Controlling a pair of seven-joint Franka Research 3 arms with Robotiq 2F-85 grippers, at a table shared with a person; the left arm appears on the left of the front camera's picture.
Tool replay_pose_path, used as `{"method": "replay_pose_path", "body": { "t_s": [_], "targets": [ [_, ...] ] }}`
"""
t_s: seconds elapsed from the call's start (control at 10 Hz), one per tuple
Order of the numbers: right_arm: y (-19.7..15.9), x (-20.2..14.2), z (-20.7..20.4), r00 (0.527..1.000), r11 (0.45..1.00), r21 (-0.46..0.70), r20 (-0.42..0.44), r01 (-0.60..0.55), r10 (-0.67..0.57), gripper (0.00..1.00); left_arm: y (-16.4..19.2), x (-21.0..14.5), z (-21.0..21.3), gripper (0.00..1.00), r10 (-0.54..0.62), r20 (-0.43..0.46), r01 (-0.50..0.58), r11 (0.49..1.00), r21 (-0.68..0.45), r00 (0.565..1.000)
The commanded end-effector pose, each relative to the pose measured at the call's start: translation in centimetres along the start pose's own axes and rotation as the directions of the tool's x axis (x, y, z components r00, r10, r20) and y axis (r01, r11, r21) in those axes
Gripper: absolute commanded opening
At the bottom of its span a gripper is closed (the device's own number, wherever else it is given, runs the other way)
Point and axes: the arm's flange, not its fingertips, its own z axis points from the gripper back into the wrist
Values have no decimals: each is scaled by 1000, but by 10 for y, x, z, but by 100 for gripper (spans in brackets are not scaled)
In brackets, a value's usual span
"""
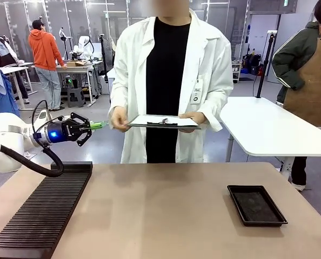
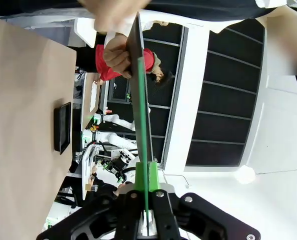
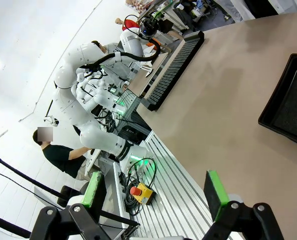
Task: Inspect the PCB.
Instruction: Release the Blank PCB you were holding.
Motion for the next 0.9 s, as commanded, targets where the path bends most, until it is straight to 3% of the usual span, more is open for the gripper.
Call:
{"method": "replay_pose_path", "body": {
  "t_s": [0.0, 0.8],
  "targets": [
    [1, 2, 2, 1000, 1000, 7, 10, -18, 18, 100, -1, 1, -2, 3, 1, 0, -1, 1000, 1, 1000],
    [1, 2, 2, 1000, 1000, 7, 10, -18, 18, 100, -1, 1, -2, 3, 1, 0, -1, 1000, 1, 1000]
  ]
}}
